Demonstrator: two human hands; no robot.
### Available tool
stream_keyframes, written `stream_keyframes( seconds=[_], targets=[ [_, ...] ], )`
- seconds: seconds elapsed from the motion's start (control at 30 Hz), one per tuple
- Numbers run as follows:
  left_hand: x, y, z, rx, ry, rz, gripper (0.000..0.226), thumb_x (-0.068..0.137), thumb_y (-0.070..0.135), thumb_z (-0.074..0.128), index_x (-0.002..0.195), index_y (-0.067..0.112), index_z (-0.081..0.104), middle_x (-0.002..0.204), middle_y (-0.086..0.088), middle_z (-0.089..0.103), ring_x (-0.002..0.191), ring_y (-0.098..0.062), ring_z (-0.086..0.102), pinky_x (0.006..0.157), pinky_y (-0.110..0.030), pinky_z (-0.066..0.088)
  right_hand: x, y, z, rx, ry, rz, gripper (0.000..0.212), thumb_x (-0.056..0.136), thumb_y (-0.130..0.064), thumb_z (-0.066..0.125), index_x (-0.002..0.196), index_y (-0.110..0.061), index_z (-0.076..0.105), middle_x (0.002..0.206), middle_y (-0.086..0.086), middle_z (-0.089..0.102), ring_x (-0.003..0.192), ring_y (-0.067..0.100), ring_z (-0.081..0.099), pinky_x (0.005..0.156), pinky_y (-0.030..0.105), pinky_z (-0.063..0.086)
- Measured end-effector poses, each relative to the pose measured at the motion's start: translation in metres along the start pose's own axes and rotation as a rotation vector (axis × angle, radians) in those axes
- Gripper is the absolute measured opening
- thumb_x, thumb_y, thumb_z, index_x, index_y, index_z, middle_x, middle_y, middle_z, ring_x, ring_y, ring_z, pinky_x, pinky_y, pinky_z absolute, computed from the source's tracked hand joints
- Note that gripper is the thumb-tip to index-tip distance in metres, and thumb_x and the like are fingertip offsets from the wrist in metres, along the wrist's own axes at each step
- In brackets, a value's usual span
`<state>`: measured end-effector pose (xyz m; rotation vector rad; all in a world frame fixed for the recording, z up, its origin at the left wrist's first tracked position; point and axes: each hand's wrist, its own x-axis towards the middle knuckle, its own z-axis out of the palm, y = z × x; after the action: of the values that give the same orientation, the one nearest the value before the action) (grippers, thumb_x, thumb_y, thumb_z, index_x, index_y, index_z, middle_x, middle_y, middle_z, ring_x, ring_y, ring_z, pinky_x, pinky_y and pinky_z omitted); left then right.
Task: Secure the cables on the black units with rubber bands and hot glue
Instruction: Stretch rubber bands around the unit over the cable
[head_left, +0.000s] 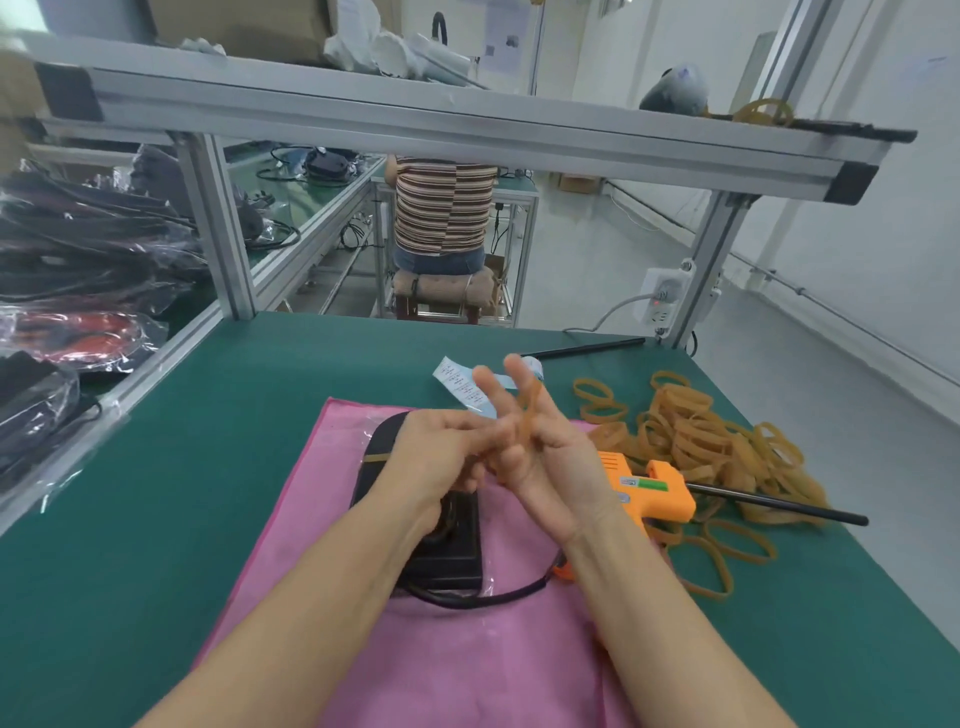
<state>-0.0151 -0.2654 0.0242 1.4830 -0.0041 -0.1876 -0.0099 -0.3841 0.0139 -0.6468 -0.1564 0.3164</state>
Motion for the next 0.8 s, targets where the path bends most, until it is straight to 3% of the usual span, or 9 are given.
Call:
stream_keyframes(
  seconds=[0.1, 0.2, 0.3, 0.37, 0.43, 0.53, 0.63, 0.67, 0.8],
  targets=[
    [-0.012, -0.001, -0.032, 0.226, -0.024, 0.161, 0.020, 0.089, 0.004, 0.064, 0.090, 0.022, 0.071, 0.076, 0.005, 0.069, 0.065, -0.006, 0.057, 0.062, -0.015, 0.045, -0.015, -0.005, 0.000, -0.579, 0.033, -0.062, 0.026, 0.089, -0.014, 0.059, 0.110, -0.026, 0.066, 0.098, 0.004, 0.072, 0.041, 0.006, 0.049, 0.046, 0.020, 0.041],
    [-0.031, -0.002, -0.082, 0.458, 0.067, 0.326, 0.033, 0.080, -0.002, 0.071, 0.088, 0.029, 0.074, 0.085, 0.006, 0.068, 0.074, -0.004, 0.055, 0.072, -0.013, 0.042, -0.046, -0.014, -0.005, -1.156, -0.021, -0.132, 0.012, 0.085, -0.019, 0.071, 0.093, -0.028, 0.073, 0.081, -0.012, 0.070, 0.045, 0.002, 0.044, 0.047, 0.011, 0.037],
    [-0.056, -0.015, -0.099, 0.643, -0.091, 0.372, 0.037, 0.076, -0.003, 0.077, 0.080, 0.033, 0.076, 0.088, 0.011, 0.068, 0.081, -0.003, 0.060, 0.077, -0.011, 0.041, -0.077, 0.006, -0.009, -1.517, -0.089, -0.046, 0.021, 0.079, -0.023, 0.076, 0.069, -0.038, 0.066, 0.105, -0.009, 0.072, 0.065, -0.005, 0.053, 0.061, 0.015, 0.045],
    [-0.065, -0.027, -0.095, 0.694, -0.153, 0.396, 0.034, 0.076, -0.002, 0.078, 0.081, 0.032, 0.077, 0.093, 0.015, 0.063, 0.087, -0.007, 0.062, 0.079, -0.011, 0.042, -0.088, 0.027, -0.007, -1.729, -0.117, 0.042, 0.015, 0.080, -0.028, 0.073, 0.086, -0.041, 0.067, 0.113, -0.001, 0.070, 0.089, 0.003, 0.065, 0.079, 0.026, 0.050],
    [-0.067, -0.035, -0.093, 0.729, -0.120, 0.455, 0.030, 0.075, -0.002, 0.078, 0.082, 0.027, 0.079, 0.096, 0.017, 0.060, 0.090, -0.007, 0.061, 0.080, -0.012, 0.042, -0.091, 0.043, -0.009, -1.937, -0.133, 0.032, 0.024, 0.087, -0.032, 0.063, 0.110, -0.037, 0.066, 0.122, -0.006, 0.066, 0.105, 0.014, 0.062, 0.086, 0.029, 0.047],
    [-0.070, -0.037, -0.095, 0.718, -0.074, 0.490, 0.033, 0.074, -0.003, 0.079, 0.094, 0.023, 0.077, 0.100, 0.018, 0.059, 0.092, -0.005, 0.061, 0.083, -0.011, 0.042, -0.093, 0.051, -0.007, -2.125, -0.096, -0.051, 0.028, 0.093, -0.031, 0.054, 0.119, -0.032, 0.063, 0.113, -0.007, 0.067, 0.103, 0.016, 0.061, 0.081, 0.029, 0.047],
    [-0.073, -0.039, -0.094, 0.720, -0.084, 0.506, 0.029, 0.075, -0.002, 0.078, 0.086, 0.024, 0.078, 0.101, 0.019, 0.058, 0.093, -0.005, 0.061, 0.082, -0.012, 0.043, -0.095, 0.049, -0.005, -2.189, 0.011, -0.414, 0.012, 0.075, -0.027, 0.064, 0.079, -0.026, 0.076, 0.066, -0.006, 0.068, 0.059, 0.017, 0.066, 0.041, 0.021, 0.045],
    [-0.073, -0.041, -0.094, 0.747, -0.078, 0.534, 0.027, 0.076, -0.002, 0.078, 0.081, 0.024, 0.078, 0.100, 0.019, 0.058, 0.092, -0.005, 0.060, 0.080, -0.012, 0.042, -0.095, 0.046, -0.004, -2.166, 0.055, -0.510, 0.014, 0.074, -0.028, 0.063, 0.075, -0.024, 0.076, 0.063, -0.006, 0.067, 0.055, 0.017, 0.065, 0.037, 0.019, 0.042],
    [-0.072, -0.047, -0.088, 0.974, 0.020, 0.748, 0.010, 0.077, 0.011, 0.075, 0.074, 0.019, 0.078, 0.089, 0.012, 0.062, 0.077, -0.010, 0.056, 0.069, -0.026, 0.048, -0.081, 0.032, 0.003, -2.041, 0.092, -0.449, 0.016, 0.083, -0.022, 0.062, 0.087, -0.015, 0.077, 0.083, -0.001, 0.074, 0.078, 0.023, 0.069, 0.060, 0.028, 0.055]
  ],
)
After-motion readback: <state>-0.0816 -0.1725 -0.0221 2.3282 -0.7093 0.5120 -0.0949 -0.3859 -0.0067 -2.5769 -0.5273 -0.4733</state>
